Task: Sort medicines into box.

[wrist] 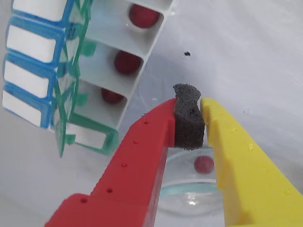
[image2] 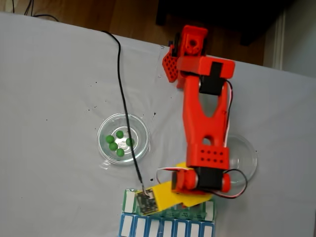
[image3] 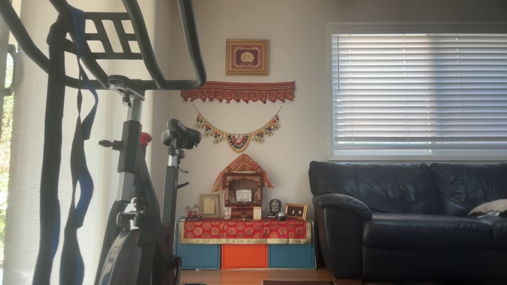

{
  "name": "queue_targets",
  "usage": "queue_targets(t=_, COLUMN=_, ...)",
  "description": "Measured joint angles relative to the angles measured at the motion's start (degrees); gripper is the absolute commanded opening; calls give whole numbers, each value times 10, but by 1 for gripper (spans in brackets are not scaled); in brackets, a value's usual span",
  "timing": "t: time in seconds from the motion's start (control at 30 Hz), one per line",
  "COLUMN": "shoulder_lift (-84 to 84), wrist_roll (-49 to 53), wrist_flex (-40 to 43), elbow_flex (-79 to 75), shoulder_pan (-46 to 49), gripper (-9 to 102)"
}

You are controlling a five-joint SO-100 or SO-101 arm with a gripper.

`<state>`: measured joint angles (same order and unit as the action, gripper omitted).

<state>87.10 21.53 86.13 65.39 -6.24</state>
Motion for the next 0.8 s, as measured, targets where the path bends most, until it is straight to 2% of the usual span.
queue_targets(t=0.23, shoulder_lift=63, wrist_roll=12, wrist_flex=20, elbow_flex=42, shoulder_pan=-62, gripper=1)
queue_targets(t=0.47, shoulder_lift=173, wrist_roll=18, wrist_flex=20, elbow_flex=166, shoulder_pan=-147, gripper=1)
queue_targets(t=0.6, shoulder_lift=232, wrist_roll=-3, wrist_flex=-21, elbow_flex=238, shoulder_pan=-192, gripper=1)
queue_targets(t=0.8, shoulder_lift=280, wrist_roll=-53, wrist_flex=-86, elbow_flex=307, shoulder_pan=-205, gripper=1)
